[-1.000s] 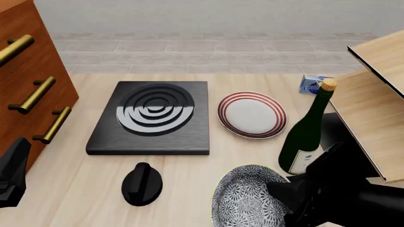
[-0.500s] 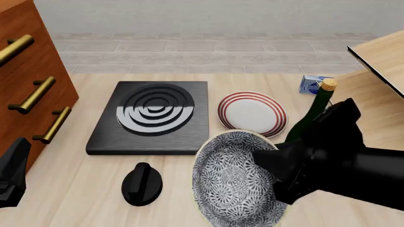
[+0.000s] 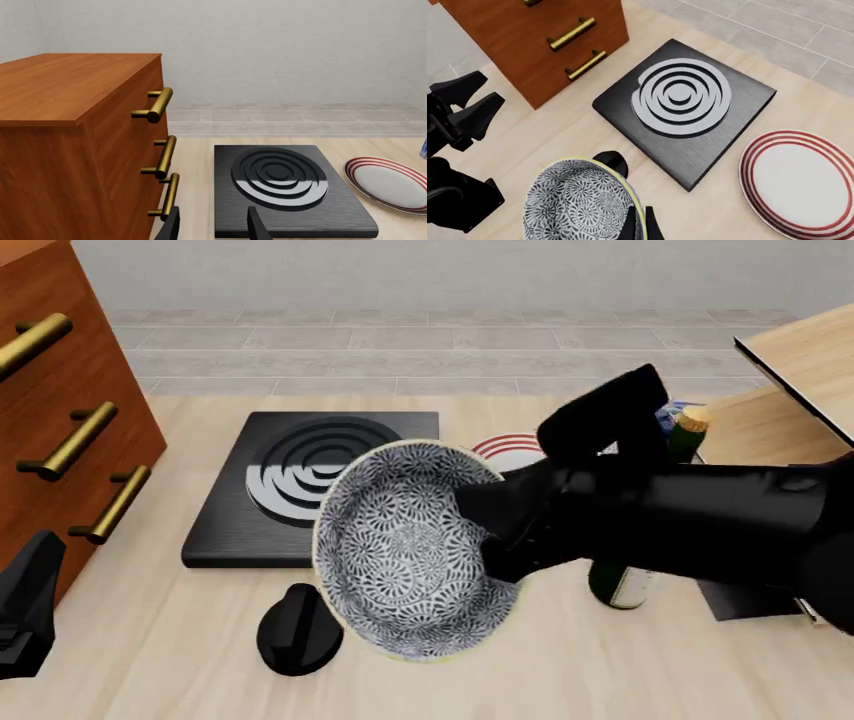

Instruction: Put the bowl on the stove.

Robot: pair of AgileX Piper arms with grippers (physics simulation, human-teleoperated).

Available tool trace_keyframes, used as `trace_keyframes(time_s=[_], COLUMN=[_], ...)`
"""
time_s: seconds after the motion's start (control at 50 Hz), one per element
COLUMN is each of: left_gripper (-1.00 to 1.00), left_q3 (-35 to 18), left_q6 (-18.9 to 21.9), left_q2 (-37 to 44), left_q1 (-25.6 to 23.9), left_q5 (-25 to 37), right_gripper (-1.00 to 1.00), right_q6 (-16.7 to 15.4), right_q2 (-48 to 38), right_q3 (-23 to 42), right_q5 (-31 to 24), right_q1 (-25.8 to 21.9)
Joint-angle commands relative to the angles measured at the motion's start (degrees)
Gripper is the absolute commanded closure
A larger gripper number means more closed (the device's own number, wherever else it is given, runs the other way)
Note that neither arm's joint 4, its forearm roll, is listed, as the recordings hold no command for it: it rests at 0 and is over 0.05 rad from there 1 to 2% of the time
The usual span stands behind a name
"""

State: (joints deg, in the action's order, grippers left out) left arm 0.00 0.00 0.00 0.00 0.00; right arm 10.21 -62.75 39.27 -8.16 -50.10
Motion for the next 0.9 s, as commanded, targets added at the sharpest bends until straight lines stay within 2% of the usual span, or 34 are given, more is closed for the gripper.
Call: trace_keyframes(time_s=[0.02,0.44,0.46,0.54,0.56,0.6,0.9], left_gripper=[-1.0,-1.0,-1.0,-1.0,-1.0,-1.0,-1.0], left_q3=[0.0,0.0,0.0,0.0,0.0,0.0,0.0], left_q6=[0.0,0.0,0.0,0.0,0.0,0.0,0.0], left_q2=[0.0,0.0,0.0,0.0,0.0,0.0,0.0], left_q1=[0.0,0.0,0.0,0.0,0.0,0.0,0.0], left_q5=[0.0,0.0,0.0,0.0,0.0,0.0,0.0], right_gripper=[1.0,1.0,1.0,1.0,1.0,1.0,1.0], right_q6=[0.5,5.1,6.3,6.8,8.0,7.3,9.7], right_q2=[-5.1,-12.9,-13.1,-15.5,-16.5,-17.7,-25.8], right_q3=[7.6,20.2,20.3,22.2,22.8,24.0,32.4], right_q5=[0.9,-2.3,-1.8,-2.2,-2.2,-2.3,-4.6], right_q1=[-0.4,1.0,1.0,1.2,1.7,1.8,2.9])
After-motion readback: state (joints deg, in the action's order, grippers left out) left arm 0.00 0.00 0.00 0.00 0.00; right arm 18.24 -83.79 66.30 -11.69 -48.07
